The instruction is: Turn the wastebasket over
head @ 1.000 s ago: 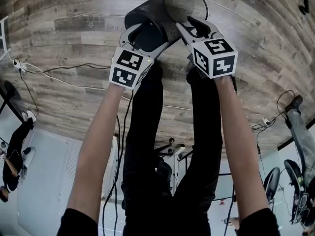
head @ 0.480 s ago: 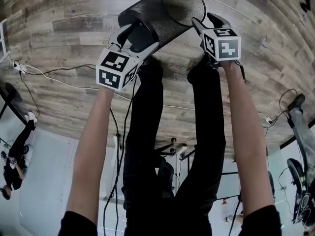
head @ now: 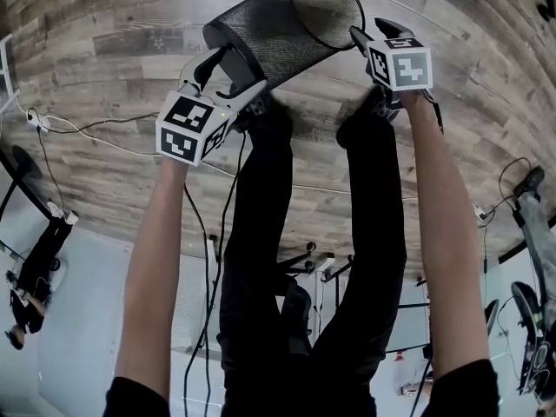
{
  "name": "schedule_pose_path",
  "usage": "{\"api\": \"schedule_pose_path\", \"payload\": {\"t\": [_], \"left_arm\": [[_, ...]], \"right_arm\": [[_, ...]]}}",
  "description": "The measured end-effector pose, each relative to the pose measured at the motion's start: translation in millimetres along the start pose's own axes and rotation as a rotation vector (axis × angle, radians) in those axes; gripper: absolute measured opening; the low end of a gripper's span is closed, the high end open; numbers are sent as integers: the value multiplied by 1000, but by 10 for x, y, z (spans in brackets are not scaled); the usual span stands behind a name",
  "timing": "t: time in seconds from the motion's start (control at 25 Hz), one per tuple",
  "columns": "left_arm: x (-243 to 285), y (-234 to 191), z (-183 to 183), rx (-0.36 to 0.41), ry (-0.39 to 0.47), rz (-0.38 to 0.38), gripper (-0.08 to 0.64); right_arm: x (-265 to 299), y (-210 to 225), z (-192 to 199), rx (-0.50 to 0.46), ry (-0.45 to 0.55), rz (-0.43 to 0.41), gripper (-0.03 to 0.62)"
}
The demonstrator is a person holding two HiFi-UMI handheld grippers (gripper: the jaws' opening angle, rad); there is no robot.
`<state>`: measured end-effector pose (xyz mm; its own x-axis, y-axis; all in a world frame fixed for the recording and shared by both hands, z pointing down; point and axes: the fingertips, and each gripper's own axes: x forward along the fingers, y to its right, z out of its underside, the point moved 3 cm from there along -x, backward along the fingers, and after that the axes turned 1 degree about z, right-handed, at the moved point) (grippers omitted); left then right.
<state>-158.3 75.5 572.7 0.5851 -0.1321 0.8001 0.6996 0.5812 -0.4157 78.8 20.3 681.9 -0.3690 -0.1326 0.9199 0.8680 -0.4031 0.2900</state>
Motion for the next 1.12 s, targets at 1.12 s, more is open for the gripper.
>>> {"api": "schedule_pose_path", "payload": {"t": [1.12], "left_arm": [[-16, -546, 259, -165, 6, -137, 382]], "right_arm": [[36, -544, 198, 33, -13, -252, 166]]}}
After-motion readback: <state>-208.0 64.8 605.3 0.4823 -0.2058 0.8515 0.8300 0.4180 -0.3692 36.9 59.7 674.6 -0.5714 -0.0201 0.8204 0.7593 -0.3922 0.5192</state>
